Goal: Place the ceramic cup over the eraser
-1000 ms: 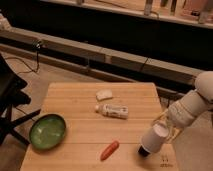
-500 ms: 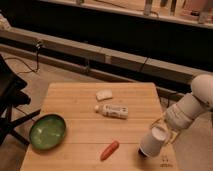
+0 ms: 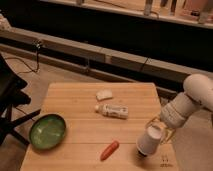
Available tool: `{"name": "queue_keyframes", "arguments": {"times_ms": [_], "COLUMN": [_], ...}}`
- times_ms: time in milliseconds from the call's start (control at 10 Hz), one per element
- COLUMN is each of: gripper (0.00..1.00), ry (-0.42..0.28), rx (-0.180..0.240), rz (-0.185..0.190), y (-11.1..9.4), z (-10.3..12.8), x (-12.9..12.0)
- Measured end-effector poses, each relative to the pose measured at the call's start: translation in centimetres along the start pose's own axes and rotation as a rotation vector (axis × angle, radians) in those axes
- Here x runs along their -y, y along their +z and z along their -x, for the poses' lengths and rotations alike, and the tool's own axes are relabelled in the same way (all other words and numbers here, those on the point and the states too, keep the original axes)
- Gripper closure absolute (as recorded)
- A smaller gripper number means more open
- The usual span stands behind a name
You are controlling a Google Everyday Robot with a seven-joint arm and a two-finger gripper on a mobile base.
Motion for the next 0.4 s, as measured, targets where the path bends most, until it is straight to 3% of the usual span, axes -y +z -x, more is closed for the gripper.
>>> {"name": "queue_keyframes", "arguments": {"times_ms": [100, 200, 300, 400], "gripper": [0.43, 0.47, 0.45, 0.36], "ry": [0.008, 0.01, 0.006, 0.006], "rx": [0.001, 0.001, 0.001, 0.001], "rz": [-0.002, -0.01, -0.012, -0.015], "y": [0.16, 0.3, 0.44, 0.49], "z": [-0.27, -0.39, -0.36, -0.39], "x": [-0.44, -0.49, -0.39, -0.28]}}
